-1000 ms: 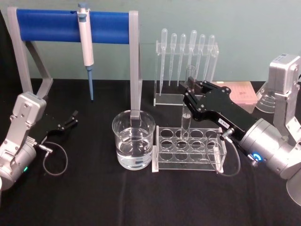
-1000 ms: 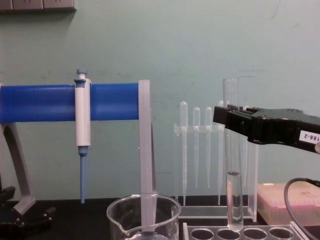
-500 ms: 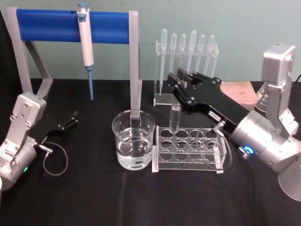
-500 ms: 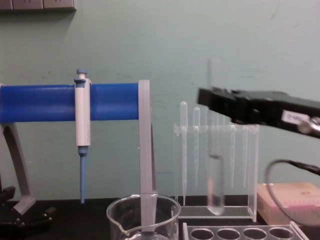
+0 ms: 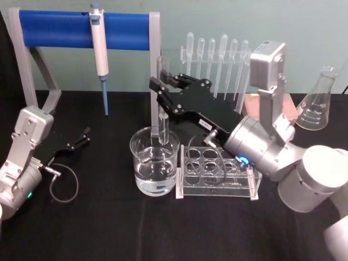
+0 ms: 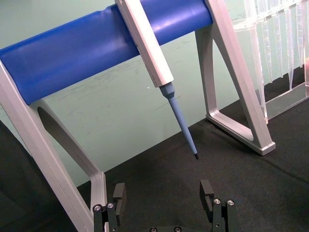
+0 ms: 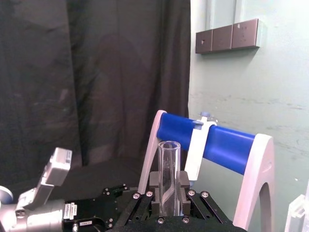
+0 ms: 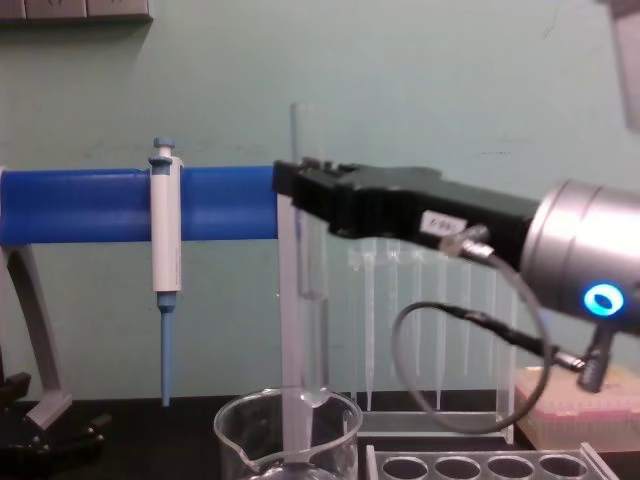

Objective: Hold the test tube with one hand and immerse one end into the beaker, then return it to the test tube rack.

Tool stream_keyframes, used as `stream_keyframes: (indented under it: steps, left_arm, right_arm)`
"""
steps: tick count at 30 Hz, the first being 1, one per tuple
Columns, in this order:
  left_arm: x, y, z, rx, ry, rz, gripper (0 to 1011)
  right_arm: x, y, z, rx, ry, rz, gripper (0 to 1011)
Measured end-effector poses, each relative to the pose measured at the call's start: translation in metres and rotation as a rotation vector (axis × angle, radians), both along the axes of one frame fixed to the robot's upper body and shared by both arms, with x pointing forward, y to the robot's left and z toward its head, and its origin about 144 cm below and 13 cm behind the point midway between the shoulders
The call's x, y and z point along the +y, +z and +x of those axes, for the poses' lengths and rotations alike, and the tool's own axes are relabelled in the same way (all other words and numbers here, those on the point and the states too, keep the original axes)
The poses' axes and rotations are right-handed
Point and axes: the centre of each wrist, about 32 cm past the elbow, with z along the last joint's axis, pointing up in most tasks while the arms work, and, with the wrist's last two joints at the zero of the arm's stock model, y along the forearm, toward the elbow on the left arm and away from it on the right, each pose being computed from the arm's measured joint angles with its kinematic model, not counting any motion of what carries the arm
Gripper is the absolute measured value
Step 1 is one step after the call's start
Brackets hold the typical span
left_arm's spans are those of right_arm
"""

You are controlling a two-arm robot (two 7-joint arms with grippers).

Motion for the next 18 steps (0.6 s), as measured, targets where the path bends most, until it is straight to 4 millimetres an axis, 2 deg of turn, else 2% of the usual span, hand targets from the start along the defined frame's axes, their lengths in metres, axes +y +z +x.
stream_keyframes:
  steps: [4, 13, 18]
  left_arm:
    - [0.000, 0.000, 0.000, 0.000, 0.000, 0.000, 1000]
    - [0.000, 0.000, 0.000, 0.000, 0.000, 0.000, 1000]
    - [0.000, 0.000, 0.000, 0.000, 0.000, 0.000, 1000]
  right_arm:
    - [0.004, -0.009, 0.004, -0.011, 0.004, -0.002, 226]
    - [0.007, -0.058, 0.009, -0.004, 0.017, 0.014, 226]
    - [0.007, -0.075, 0.008, 0.015, 0.019, 0.017, 226]
